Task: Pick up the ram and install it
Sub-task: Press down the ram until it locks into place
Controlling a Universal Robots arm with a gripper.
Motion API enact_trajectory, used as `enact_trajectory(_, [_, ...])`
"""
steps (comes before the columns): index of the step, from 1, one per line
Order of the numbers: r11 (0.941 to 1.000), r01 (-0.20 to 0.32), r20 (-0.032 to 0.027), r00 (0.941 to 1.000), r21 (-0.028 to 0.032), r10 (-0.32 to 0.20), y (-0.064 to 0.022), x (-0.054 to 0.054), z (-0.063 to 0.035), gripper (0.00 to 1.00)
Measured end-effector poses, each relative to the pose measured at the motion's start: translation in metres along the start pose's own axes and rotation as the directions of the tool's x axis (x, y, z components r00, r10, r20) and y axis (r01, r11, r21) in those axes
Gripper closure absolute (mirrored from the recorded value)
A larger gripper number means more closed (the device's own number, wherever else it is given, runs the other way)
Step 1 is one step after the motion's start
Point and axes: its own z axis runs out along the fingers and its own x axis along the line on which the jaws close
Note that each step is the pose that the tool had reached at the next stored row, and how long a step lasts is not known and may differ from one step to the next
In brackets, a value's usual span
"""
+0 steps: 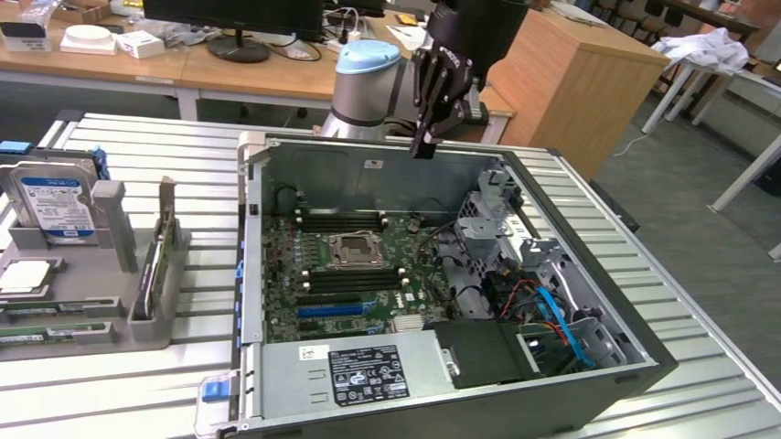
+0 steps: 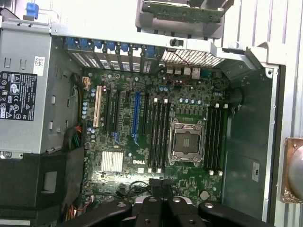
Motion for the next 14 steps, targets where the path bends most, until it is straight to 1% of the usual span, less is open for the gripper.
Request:
enact_trajectory(3, [1.0000, 0.000, -0.0002, 1.0000, 0.0000, 0.000, -0.0001, 0.0003, 0.0036, 0.90])
enact_trajectory(5, [1.0000, 0.000, 0.0018, 1.0000, 0.0001, 0.000, -0.0001, 0.0005, 0.0061, 0.90])
enact_trajectory(14, [1.0000, 0.000, 0.0018, 1.0000, 0.0001, 0.000, -0.0002, 0.0005, 0.0061, 0.90])
